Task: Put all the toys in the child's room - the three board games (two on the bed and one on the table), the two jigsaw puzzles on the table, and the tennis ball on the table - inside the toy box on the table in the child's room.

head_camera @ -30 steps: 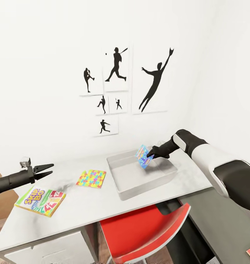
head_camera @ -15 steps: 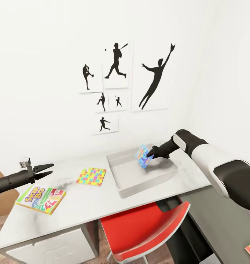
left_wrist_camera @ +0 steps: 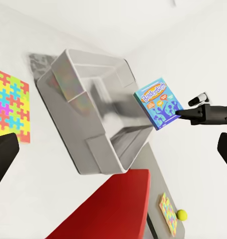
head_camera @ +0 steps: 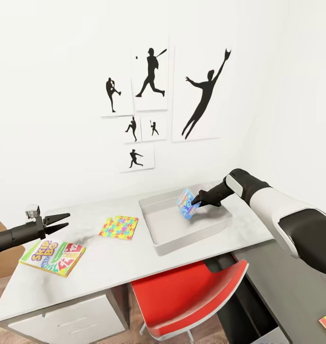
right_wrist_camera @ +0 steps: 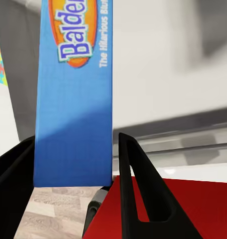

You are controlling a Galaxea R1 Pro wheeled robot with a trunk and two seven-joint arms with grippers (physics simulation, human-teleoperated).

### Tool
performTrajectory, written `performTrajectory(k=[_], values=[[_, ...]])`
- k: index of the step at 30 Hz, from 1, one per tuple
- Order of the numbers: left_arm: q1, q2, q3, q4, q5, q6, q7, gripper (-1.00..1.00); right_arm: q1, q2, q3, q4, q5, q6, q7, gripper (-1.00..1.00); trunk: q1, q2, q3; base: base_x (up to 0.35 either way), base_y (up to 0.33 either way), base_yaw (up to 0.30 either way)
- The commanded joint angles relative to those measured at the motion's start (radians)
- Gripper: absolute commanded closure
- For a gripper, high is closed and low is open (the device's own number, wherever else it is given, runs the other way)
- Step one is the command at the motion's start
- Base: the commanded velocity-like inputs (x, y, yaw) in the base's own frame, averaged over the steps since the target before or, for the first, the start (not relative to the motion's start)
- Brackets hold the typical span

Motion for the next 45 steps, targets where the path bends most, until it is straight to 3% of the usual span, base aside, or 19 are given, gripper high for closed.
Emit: performTrajectory(k=[1, 12, 26, 40, 45], values=[[-0.001, 0.000, 0.002, -0.001, -0.010, 0.010, -0.009, -1.00, -0.001, -0.001, 0.008, -0.001, -0.004, 0.002, 0.005, 1.00, 0.001, -0.002, -0.004, 0.000, 0.000, 0.000], [-0.001, 0.000, 0.003, -0.002, -0.009, 0.010, -0.009, -1.00, -0.001, -0.004, -0.011, -0.001, -0.007, 0.003, 0.006, 1.00, 0.001, -0.002, -0.022, 0.000, 0.000, 0.000], [-0.001, 0.001, 0.004, -0.002, -0.009, 0.010, -0.009, -1.00, -0.001, -0.026, -0.018, -0.001, -0.010, 0.003, 0.006, 1.00, 0.001, -0.002, -0.045, 0.000, 0.000, 0.000], [-0.001, 0.001, 0.004, -0.001, -0.009, 0.010, -0.009, -1.00, -0.001, -0.029, -0.018, -0.002, -0.009, 0.002, 0.001, 1.00, 0.001, -0.002, -0.047, 0.000, 0.000, 0.000], [-0.001, 0.000, 0.004, -0.002, -0.009, 0.010, -0.009, -1.00, -0.001, -0.042, -0.019, -0.002, -0.010, 0.001, 0.001, 1.00, 0.001, -0.002, -0.047, 0.000, 0.000, 0.000]])
